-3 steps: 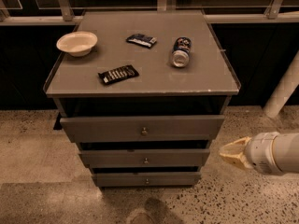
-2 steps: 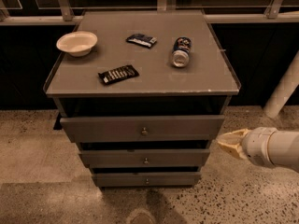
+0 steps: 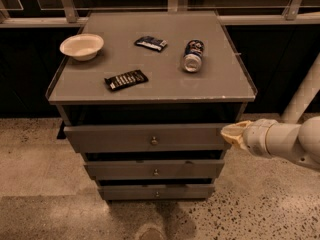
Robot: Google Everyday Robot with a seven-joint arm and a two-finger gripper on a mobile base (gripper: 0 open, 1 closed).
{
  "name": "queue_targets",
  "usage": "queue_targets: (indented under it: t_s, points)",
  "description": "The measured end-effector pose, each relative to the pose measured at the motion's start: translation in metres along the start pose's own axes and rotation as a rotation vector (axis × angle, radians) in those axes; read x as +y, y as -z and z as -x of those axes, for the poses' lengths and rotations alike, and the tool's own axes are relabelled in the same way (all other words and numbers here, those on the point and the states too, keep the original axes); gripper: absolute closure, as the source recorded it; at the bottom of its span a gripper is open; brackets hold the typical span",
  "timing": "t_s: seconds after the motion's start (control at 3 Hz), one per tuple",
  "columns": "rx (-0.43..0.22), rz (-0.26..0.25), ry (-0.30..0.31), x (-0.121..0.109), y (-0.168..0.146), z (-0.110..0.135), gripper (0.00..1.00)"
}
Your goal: Open top drawer
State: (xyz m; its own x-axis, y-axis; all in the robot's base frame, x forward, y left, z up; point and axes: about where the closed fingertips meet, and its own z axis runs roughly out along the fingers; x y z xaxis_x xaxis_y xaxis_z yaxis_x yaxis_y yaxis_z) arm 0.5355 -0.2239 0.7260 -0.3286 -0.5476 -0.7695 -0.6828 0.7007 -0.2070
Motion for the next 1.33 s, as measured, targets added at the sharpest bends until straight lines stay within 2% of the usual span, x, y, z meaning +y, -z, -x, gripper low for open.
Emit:
queue_targets:
  t_s: [0.33, 0.67, 1.0, 1.33]
  points:
    - [-0.042, -0.015, 0.000, -0.002, -0.012, 0.005, 1.00]
    - [-0.120, -0.012, 0.012, -0.006, -0.037, 0.025, 1.00]
    - [-0.205, -0.025, -0.008, -0.027, -0.082, 0.051, 1.00]
    - [-0.206, -0.024, -0.007, -0.027, -0.083, 0.052, 1.00]
